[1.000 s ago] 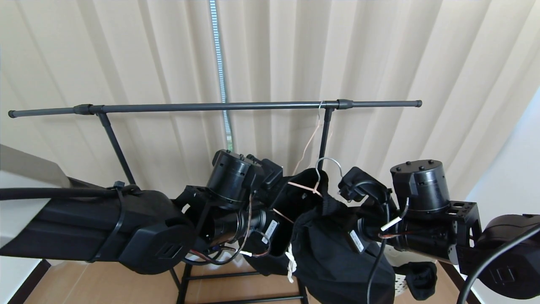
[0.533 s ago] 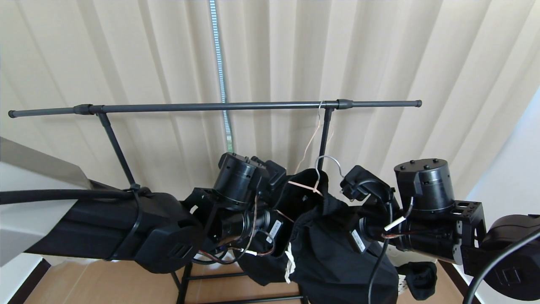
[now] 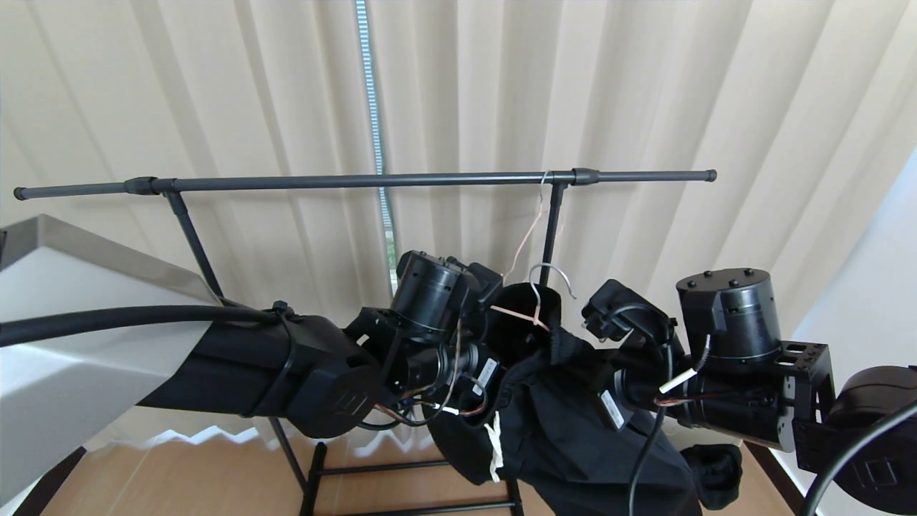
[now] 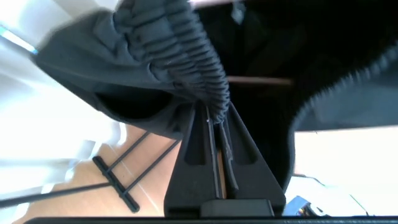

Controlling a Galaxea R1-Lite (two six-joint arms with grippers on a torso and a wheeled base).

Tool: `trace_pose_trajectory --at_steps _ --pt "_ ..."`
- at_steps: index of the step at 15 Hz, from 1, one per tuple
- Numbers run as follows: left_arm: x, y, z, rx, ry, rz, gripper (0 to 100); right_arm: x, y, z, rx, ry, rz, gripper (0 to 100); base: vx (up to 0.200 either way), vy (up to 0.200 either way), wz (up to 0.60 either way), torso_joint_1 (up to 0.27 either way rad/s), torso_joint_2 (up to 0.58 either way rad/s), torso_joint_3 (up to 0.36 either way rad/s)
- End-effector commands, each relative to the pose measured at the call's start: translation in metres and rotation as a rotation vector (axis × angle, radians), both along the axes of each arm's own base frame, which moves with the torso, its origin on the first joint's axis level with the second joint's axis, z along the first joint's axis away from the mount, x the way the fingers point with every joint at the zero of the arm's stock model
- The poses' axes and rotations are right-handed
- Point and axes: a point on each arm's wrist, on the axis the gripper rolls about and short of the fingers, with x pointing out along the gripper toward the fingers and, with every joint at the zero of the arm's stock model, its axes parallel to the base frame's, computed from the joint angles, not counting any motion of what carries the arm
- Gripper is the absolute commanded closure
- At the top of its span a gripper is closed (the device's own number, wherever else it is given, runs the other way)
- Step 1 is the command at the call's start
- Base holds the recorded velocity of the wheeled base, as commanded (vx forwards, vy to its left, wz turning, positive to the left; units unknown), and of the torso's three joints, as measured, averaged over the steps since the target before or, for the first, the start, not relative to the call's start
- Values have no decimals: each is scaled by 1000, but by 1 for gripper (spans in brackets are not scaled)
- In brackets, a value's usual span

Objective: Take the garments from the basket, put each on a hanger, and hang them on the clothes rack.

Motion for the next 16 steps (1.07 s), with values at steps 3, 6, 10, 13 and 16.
trace_pose_trajectory --at_steps 3,6,10,13,16 --pt "4 -3 -5 5 5 0 100 -5 0 4 7 -12 10 100 0 0 0 0 0 0" --pt "4 -4 -6 6 6 0 100 -9 2 4 7 -10 24 100 0 0 0 0 0 0" --pt "5 -4 -5 2 3 -1 0 -13 3 7 13 -17 37 100 0 0 0 0 0 0" --pt "7 -6 -8 -30 -34 0 0 -16 3 7 19 -15 52 100 0 0 0 0 0 0" --pt "-3 -1 -4 -35 -38 -9 0 -15 3 7 20 -14 55 100 0 0 0 0 0 0"
